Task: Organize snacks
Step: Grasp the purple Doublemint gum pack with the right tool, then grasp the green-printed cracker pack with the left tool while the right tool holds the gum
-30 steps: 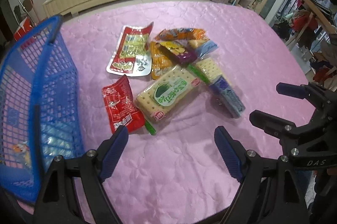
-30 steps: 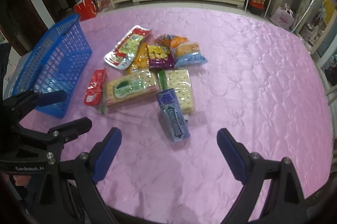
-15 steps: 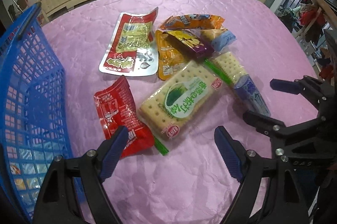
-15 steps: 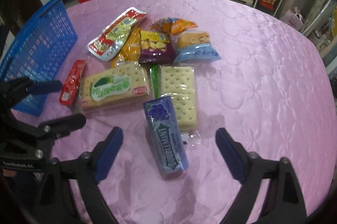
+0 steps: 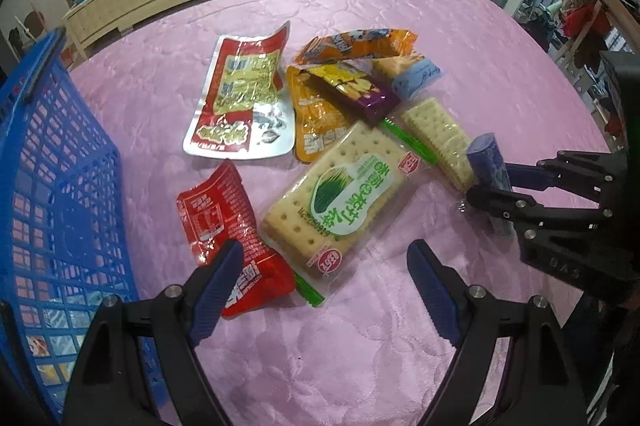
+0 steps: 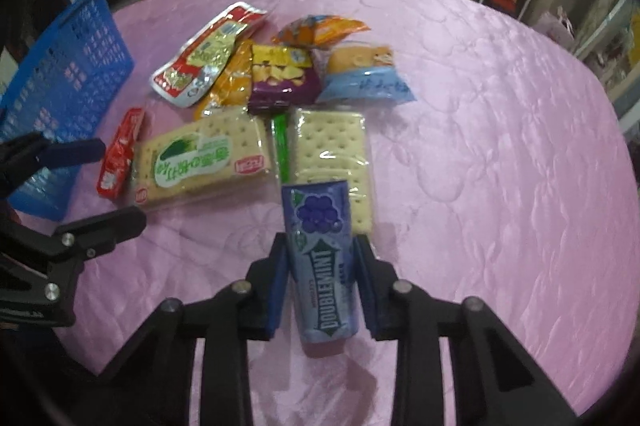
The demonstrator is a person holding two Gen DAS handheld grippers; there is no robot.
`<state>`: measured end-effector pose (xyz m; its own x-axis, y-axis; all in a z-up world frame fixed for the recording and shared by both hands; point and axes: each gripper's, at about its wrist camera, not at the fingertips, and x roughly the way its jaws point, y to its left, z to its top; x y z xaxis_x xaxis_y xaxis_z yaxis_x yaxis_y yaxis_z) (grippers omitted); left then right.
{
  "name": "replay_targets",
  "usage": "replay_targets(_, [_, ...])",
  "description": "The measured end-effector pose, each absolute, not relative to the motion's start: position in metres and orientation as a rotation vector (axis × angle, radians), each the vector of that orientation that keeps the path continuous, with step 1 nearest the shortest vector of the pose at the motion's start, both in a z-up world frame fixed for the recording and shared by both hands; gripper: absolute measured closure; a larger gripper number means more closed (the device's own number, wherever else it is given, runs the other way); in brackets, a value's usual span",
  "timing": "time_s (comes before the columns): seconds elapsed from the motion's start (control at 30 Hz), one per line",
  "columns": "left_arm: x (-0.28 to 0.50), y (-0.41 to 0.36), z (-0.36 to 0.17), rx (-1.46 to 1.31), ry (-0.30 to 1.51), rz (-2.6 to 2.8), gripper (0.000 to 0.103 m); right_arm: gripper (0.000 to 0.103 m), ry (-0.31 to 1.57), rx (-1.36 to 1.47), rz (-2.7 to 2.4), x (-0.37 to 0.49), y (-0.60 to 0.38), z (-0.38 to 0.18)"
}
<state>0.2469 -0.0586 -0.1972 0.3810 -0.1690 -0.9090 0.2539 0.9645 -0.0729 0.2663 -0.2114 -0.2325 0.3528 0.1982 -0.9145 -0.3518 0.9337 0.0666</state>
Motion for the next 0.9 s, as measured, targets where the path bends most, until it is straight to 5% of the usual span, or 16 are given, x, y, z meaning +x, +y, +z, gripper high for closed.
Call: replay_targets(0.9, [0.312, -0.105, -0.24, 0.226, 1.178, -0.367, 0.021, 0.067, 1.159, 0.031, 0.432, 0.288, -0.24, -0.235])
